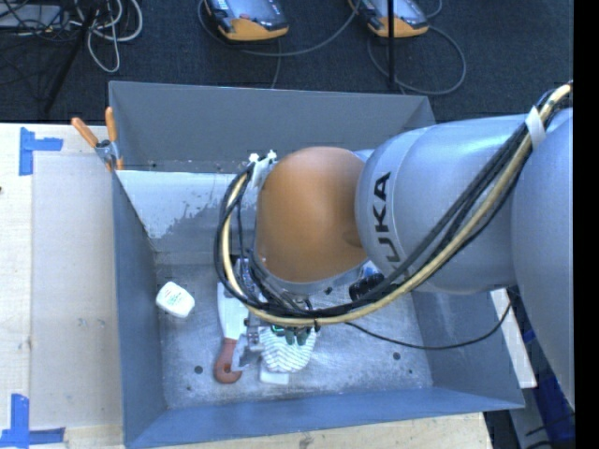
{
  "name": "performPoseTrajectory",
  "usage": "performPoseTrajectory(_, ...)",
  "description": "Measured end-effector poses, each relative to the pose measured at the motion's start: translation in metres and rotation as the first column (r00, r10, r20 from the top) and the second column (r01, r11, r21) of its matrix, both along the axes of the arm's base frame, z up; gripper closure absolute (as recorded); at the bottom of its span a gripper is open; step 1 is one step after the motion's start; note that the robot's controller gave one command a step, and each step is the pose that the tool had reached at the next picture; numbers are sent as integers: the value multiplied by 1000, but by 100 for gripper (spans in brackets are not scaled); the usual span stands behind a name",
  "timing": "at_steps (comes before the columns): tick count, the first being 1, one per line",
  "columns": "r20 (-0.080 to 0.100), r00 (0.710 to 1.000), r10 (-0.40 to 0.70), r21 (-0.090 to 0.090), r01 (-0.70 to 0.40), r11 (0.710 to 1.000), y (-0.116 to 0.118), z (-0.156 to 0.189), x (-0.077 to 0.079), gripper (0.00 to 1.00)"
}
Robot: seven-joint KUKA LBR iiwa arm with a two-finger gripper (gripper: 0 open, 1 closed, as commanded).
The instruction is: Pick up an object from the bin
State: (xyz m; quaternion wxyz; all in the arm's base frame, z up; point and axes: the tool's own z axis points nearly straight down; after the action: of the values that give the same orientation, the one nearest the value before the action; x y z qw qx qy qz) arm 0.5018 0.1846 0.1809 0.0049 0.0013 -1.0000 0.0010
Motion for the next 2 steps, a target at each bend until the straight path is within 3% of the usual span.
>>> performPoseTrajectory(1, 7, 1000, -4, 1, 4, 1000, -1, 4, 2, 0)
performPoseTrajectory(2, 16, 999, 39, 4, -40, 999, -5, -36, 9, 0)
